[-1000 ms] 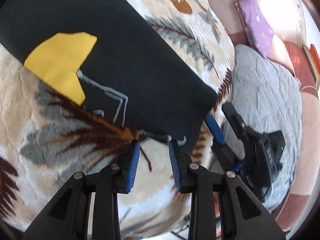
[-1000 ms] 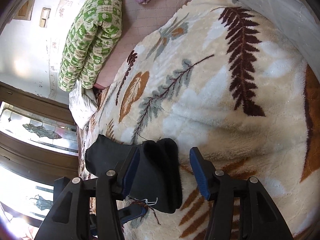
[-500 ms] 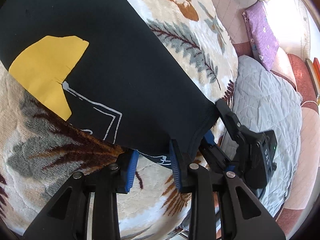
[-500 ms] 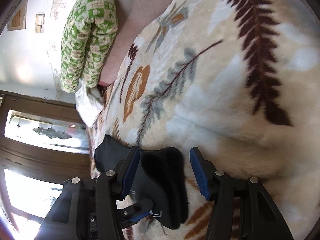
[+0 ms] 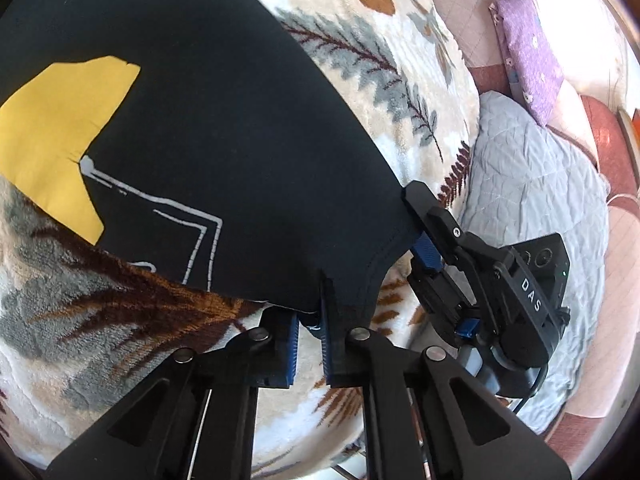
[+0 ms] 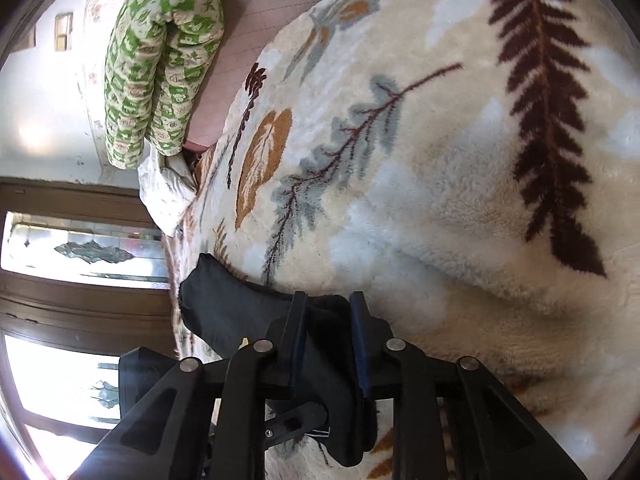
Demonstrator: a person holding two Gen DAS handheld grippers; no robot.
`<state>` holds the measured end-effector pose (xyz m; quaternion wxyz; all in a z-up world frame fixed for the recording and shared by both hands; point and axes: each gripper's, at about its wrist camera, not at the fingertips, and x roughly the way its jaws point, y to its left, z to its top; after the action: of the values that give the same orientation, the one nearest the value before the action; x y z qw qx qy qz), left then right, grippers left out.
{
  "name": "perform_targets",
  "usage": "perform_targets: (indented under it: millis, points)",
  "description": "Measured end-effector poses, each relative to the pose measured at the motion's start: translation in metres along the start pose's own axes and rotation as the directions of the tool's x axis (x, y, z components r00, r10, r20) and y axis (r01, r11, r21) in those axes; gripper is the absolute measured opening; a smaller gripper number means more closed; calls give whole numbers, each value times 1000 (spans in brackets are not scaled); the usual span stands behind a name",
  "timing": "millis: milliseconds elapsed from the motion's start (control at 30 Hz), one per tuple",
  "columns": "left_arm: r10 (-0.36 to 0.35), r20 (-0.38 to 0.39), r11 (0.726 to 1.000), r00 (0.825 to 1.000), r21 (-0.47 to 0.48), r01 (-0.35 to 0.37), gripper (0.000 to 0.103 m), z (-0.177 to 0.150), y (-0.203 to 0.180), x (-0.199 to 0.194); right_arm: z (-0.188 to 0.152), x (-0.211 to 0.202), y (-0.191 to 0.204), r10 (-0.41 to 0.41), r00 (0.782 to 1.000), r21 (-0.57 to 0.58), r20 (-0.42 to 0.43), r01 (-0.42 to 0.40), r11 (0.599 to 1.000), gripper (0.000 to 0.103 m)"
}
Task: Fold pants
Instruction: 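Fold the pants end with the left gripper toward the right gripper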
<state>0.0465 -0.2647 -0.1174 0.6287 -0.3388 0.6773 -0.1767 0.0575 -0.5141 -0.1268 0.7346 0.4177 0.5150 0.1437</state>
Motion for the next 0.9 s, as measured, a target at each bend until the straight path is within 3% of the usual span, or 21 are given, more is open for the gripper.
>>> perform_targets:
  millis: [500,900]
  points:
    - [-132,-24,991,991,-21,131,7,12,10,-42,-5,-13,79,-205,979,-118,5,204,972,19]
    - [-190,23,974,982,-125,191,7,49,64,-91,-11,38,152,-244,970,-185,-19,237,954,18]
